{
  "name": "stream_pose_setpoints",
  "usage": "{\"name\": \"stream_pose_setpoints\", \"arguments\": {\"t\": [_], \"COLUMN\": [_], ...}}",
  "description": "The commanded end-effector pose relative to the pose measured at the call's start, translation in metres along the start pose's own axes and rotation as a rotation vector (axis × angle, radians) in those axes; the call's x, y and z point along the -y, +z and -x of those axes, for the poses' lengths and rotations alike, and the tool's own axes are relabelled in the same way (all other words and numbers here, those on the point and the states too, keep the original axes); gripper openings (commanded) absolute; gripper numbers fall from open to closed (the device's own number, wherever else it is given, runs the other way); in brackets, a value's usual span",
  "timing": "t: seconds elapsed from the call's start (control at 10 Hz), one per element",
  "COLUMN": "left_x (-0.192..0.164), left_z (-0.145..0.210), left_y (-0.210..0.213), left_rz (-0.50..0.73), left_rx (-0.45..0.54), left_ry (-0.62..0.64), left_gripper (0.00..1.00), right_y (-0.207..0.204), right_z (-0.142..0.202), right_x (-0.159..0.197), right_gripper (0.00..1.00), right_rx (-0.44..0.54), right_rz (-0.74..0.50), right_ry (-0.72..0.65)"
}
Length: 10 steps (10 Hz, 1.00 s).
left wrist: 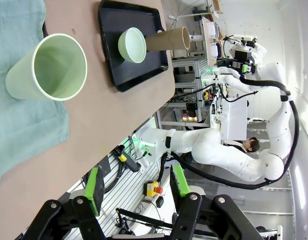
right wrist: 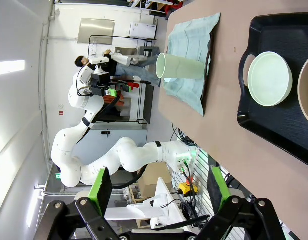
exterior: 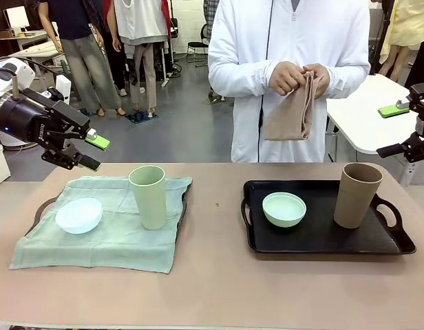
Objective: Set up a tray with a mat and arrange the tableware.
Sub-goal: Pick up the Picnic Bowl and Reusable plastic cup from the Handle tray in front of the human's position and hold them in the air.
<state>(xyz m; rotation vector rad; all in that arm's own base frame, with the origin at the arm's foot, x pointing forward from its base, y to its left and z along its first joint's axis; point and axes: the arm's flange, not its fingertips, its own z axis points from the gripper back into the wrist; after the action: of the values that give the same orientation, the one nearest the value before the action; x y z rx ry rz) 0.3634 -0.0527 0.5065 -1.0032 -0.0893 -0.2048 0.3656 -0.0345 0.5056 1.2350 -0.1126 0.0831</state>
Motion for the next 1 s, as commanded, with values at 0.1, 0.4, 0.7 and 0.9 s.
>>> {"name": "stream_pose_setpoints", "arguments": {"t": [0.1, 0.4, 0.7, 0.9], "left_x": [0.000, 0.137, 0.232, 0.258], "left_z": [0.000, -0.021, -0.053, -0.102], "left_y": [0.000, -0.052, -0.139, -0.219], "left_rz": [0.000, -0.350, -0.637, -0.834], "left_rx": [0.000, 0.038, 0.095, 0.023], "left_ry": [0.000, 0.009, -0.009, 0.028], "left_gripper": [0.70, 0.70, 0.70, 0.70], "right_y": [0.000, 0.030, 0.084, 0.097], "right_z": [0.000, -0.024, -0.047, -0.044], "right_x": [0.000, -0.005, 0.051, 0.098], "right_gripper": [1.00, 1.00, 1.00, 1.00], "right_rx": [0.000, -0.281, -0.359, -0.337], "right_rz": [0.000, 0.075, -0.057, -0.200], "right_ry": [0.000, 0.472, 0.753, 0.829]}}
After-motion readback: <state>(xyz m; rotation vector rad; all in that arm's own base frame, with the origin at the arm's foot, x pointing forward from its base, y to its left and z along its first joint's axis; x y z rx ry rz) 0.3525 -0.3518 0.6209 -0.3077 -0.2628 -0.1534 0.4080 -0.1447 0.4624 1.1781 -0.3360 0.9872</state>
